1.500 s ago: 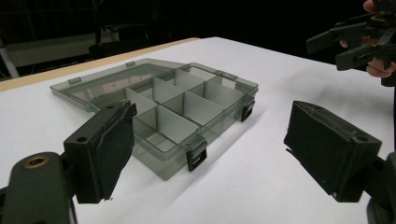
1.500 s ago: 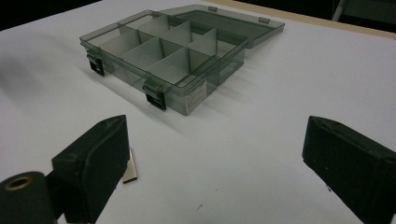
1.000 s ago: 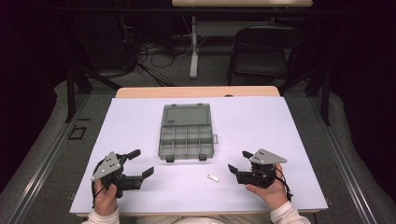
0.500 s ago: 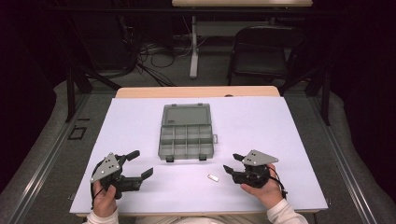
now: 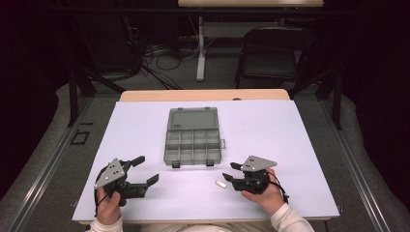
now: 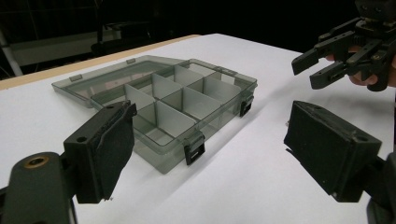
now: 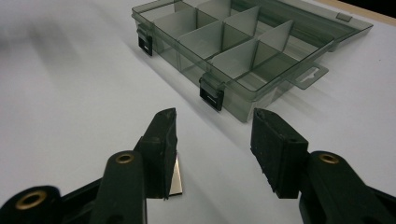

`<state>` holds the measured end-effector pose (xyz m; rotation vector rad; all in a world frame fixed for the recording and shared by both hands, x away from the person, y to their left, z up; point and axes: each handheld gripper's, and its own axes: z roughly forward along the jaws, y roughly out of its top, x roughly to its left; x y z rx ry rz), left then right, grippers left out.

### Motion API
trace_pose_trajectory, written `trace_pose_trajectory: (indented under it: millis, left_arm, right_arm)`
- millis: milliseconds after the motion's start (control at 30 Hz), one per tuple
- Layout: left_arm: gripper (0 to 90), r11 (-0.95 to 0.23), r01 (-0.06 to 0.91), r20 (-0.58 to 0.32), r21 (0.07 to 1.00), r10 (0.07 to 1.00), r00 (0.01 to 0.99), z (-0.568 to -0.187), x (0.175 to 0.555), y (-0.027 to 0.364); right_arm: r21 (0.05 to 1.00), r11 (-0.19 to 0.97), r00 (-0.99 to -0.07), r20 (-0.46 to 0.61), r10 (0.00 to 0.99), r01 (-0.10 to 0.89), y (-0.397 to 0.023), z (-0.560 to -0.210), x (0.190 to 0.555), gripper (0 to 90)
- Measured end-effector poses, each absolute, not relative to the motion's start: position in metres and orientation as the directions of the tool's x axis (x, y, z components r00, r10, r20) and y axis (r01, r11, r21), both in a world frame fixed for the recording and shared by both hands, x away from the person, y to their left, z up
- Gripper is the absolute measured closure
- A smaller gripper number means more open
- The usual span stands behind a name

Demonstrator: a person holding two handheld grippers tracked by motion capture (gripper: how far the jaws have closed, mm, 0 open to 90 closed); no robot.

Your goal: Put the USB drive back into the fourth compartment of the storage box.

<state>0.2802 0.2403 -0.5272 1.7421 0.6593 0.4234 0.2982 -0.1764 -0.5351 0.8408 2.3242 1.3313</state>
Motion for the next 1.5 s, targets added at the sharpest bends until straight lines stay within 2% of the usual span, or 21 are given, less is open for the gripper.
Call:
trace_pose_trajectory:
  millis: [767,1500]
  left_arm:
    - [15.5,-0.179,0.213,-0.055,0.960,0.626,0.778,-0.528,0.281,0.240]
    - [15.6,-0.184,0.221,-0.059,0.958,0.626,0.777,-0.528,0.281,0.240]
  right_arm:
    - [0.838,0.415,-0.793,0.035,0.609,0.355,-0.165,-0.547,0.296,55.3]
    - [0.784,0.466,-0.799,0.062,0.598,0.410,-0.157,-0.561,0.299,67.2]
